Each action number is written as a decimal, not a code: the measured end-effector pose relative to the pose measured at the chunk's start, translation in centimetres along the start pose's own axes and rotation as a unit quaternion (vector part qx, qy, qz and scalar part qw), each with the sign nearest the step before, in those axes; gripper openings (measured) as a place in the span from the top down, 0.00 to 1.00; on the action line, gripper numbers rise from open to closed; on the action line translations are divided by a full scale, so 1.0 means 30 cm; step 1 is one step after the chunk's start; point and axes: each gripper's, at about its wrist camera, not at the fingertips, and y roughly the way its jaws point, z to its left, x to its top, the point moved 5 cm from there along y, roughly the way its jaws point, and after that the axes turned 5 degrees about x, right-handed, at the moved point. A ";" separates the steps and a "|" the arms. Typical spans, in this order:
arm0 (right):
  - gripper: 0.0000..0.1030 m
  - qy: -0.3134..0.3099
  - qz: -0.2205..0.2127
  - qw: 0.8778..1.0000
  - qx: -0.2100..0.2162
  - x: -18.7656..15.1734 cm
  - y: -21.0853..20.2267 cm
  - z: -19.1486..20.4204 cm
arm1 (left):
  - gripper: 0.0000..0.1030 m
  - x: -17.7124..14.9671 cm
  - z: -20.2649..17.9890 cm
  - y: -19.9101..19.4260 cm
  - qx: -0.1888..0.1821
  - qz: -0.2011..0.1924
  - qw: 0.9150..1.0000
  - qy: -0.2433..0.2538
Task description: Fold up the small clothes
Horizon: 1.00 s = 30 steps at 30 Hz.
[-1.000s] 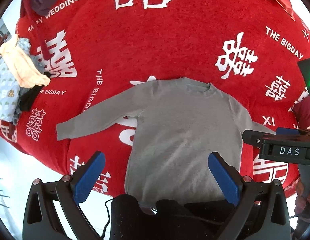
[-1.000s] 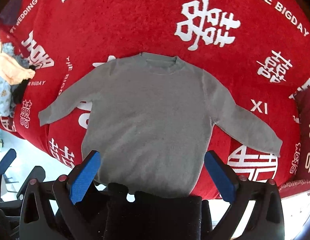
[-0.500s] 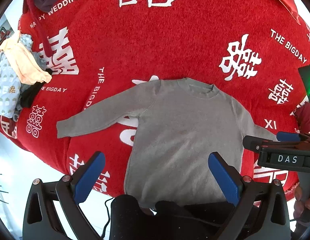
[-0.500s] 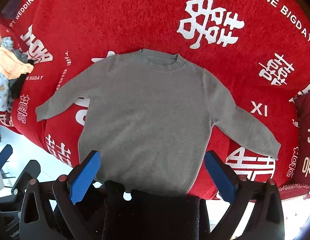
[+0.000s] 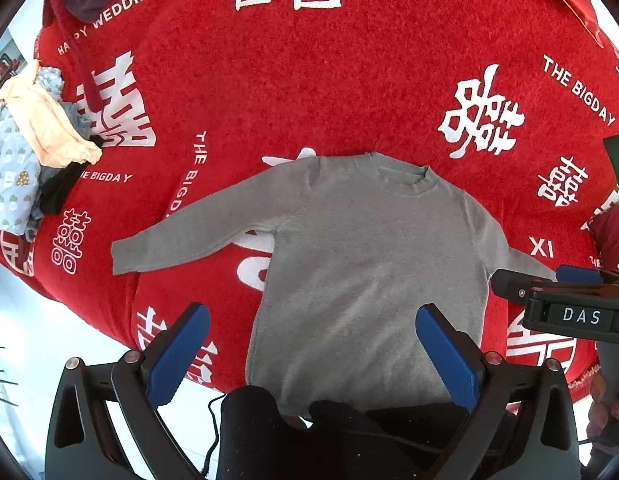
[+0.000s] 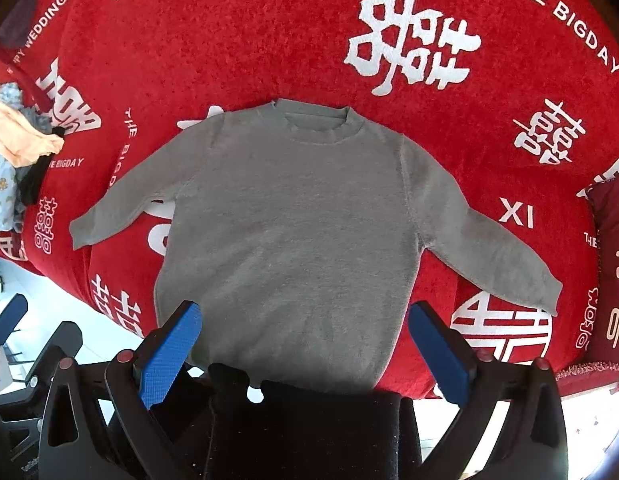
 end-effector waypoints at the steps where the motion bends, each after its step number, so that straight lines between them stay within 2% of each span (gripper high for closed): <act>1: 0.00 0.001 0.000 1.000 0.001 0.000 0.000 -0.002 | 0.00 0.002 -0.002 0.000 0.000 0.000 1.000 0.001; 19: 0.00 0.035 -0.028 0.999 0.014 -0.013 0.005 -0.076 | 0.00 -0.018 -0.011 0.015 0.007 0.008 1.000 0.014; 25: 0.00 0.038 -0.037 0.998 0.018 -0.028 0.009 -0.092 | 0.00 -0.022 0.031 0.061 0.012 0.026 1.000 -0.002; 30: 0.00 0.054 -0.038 0.997 0.030 -0.043 0.021 -0.122 | 0.00 -0.013 0.035 0.088 0.019 0.039 0.999 0.008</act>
